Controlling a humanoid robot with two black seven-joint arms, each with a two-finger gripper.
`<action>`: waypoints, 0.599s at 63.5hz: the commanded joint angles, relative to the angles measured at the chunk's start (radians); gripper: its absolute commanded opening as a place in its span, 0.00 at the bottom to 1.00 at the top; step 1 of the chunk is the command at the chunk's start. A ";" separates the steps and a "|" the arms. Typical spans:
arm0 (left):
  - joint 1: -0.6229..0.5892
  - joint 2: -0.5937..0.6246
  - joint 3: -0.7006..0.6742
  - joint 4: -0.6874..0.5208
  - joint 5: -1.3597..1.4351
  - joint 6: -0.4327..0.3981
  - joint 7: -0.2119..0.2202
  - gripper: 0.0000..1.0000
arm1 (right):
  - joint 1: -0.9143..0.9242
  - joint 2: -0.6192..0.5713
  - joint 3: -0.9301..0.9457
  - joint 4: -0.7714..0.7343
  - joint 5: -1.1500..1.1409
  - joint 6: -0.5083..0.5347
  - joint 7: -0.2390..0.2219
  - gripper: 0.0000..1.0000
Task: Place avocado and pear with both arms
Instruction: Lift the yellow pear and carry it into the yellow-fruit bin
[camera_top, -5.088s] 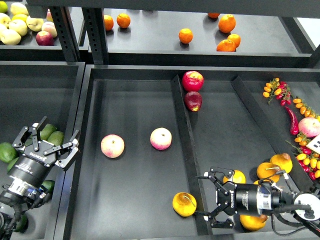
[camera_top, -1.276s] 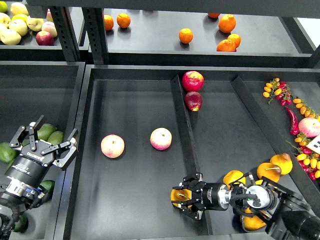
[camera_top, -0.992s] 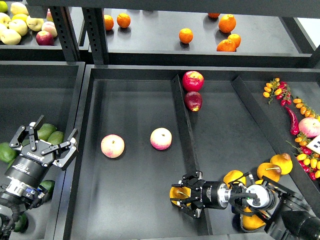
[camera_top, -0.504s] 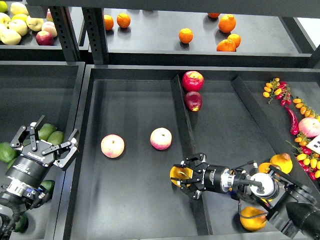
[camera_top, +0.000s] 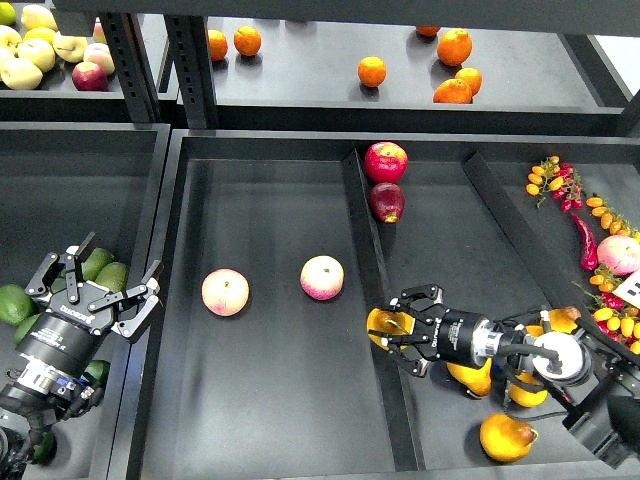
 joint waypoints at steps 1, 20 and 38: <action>0.000 0.000 0.002 -0.001 0.000 0.000 0.000 0.99 | -0.021 -0.034 0.004 0.016 0.013 0.002 0.000 0.25; 0.001 0.000 -0.004 -0.001 0.000 0.000 0.000 0.99 | -0.121 -0.048 0.001 0.030 0.002 0.012 0.000 0.26; 0.000 0.000 -0.001 -0.001 0.000 0.000 0.000 0.99 | -0.178 -0.045 -0.002 0.025 -0.021 0.015 0.000 0.29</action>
